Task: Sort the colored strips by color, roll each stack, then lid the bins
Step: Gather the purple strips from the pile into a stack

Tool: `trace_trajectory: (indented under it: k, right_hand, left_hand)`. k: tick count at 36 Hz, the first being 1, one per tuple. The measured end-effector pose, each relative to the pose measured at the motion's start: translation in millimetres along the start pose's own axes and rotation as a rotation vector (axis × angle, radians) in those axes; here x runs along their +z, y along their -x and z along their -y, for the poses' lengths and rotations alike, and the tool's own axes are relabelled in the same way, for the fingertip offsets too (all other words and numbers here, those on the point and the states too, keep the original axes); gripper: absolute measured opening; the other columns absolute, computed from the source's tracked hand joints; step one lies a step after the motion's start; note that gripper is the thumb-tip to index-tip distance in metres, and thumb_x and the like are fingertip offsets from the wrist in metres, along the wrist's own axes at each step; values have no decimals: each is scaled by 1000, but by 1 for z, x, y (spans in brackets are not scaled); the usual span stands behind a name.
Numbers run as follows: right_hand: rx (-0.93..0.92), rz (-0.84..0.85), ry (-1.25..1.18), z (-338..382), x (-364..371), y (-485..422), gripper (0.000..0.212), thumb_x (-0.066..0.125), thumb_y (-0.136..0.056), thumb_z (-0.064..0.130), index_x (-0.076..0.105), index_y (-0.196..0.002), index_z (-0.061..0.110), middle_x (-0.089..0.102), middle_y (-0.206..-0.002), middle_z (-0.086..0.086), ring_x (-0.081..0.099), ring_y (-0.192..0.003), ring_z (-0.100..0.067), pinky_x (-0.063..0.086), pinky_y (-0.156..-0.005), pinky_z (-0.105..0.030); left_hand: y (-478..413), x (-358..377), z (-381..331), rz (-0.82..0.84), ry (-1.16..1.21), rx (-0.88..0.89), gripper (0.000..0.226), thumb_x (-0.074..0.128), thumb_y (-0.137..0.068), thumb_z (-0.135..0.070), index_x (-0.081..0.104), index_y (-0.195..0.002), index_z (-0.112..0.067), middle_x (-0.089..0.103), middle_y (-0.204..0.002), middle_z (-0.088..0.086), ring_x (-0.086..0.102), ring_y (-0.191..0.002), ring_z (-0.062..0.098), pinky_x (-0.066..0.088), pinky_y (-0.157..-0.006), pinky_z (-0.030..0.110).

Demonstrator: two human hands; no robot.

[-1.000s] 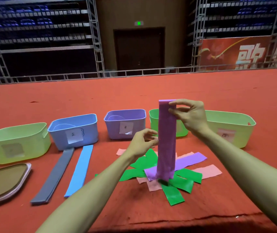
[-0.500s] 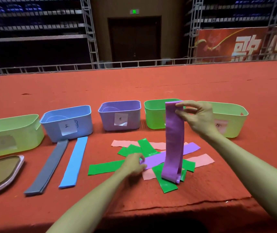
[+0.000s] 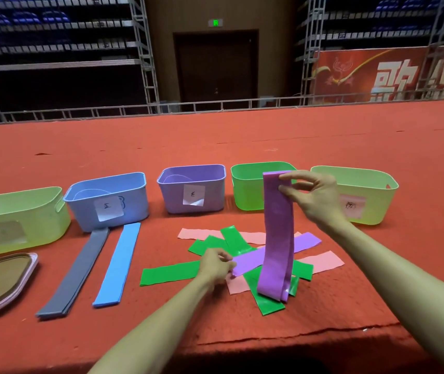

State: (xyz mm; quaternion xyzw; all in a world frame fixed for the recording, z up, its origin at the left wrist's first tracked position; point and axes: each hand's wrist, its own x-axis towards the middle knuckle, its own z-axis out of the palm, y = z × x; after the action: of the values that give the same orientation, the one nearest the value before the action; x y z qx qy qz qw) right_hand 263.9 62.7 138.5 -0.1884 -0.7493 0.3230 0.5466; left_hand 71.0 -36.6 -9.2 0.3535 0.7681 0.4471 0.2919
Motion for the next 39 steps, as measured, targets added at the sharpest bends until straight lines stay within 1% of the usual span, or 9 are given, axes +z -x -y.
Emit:
trace_trajectory:
  k: [5, 7, 10, 16, 19, 23, 27, 30, 39]
  right_hand:
    - [-16, 1, 9, 4, 1, 1, 29, 77, -74, -1, 72, -88, 23, 70, -83, 9, 63, -63, 1, 51, -58, -14]
    - [-27, 18, 13, 6, 1, 0, 28, 78, -73, 1, 71, -85, 26, 71, -83, 5, 63, -63, -2, 53, -55, -17]
    - [-27, 43, 13, 8, -1, -3, 32, 76, -74, -2, 71, -81, 28, 71, -76, 13, 62, -61, -1, 54, -57, -18]
    - [-58, 63, 17, 17, -1, -14, 36, 76, -73, -5, 70, -80, 30, 69, -72, 25, 61, -61, 3, 50, -63, -13]
    - [-82, 76, 13, 22, 2, -19, 36, 76, -73, -6, 69, -79, 28, 67, -71, 26, 60, -61, 5, 48, -62, -11]
    - [-119, 102, 23, 26, 11, -24, 34, 74, -72, -10, 70, -80, 23, 66, -67, 29, 60, -62, 8, 48, -61, -10]
    - [-151, 118, 33, 27, 22, -30, 30, 75, -70, -11, 71, -82, 17, 66, -68, 30, 60, -64, 8, 48, -65, -10]
    - [-148, 110, 39, 26, 28, -33, 37, 75, -70, -11, 71, -80, 24, 66, -67, 28, 59, -62, 7, 49, -65, -12]
    - [-118, 102, 29, 28, 37, -39, 43, 76, -70, -9, 69, -75, 33, 66, -66, 29, 58, -61, 8, 46, -65, -8]
  left_hand:
    - [-1, -2, -3, -106, -103, 126, 28, 66, -73, 10, 59, -72, -18, 66, -83, 7, 62, -71, 19, 48, -57, 25]
    - [-2, -6, -12, -136, -116, 197, 33, 63, -72, 12, 57, -69, -20, 64, -81, 2, 59, -71, 16, 43, -56, 17]
    - [-5, -17, -38, -184, -62, 307, 40, 58, -68, 17, 58, -65, -23, 62, -69, -1, 57, -66, 14, 45, -60, 20]
    - [-11, -49, -102, -184, -29, 529, 44, 44, -74, 20, 71, -81, -15, 70, -80, 0, 64, -77, 9, 52, -73, 20]
    - [-15, -64, -129, -162, 12, 595, 42, 53, -79, 15, 71, -84, -23, 72, -87, 3, 67, -85, 14, 55, -81, 29]
    - [-10, -82, -160, -115, 71, 707, 33, 63, -78, 12, 67, -93, -18, 73, -95, 11, 68, -89, 15, 55, -84, 30]
    - [-6, -92, -177, -72, 154, 748, 35, 67, -76, 12, 56, -77, -20, 72, -85, 10, 70, -82, 18, 58, -80, 39]
    - [-3, -94, -182, -48, 166, 758, 29, 68, -77, 10, 57, -73, -16, 74, -86, 10, 71, -85, 21, 57, -81, 46]
    - [13, -94, -191, 94, 252, 733, 33, 40, -84, 21, 57, -84, -8, 71, -91, 14, 69, -83, 14, 55, -81, 34]
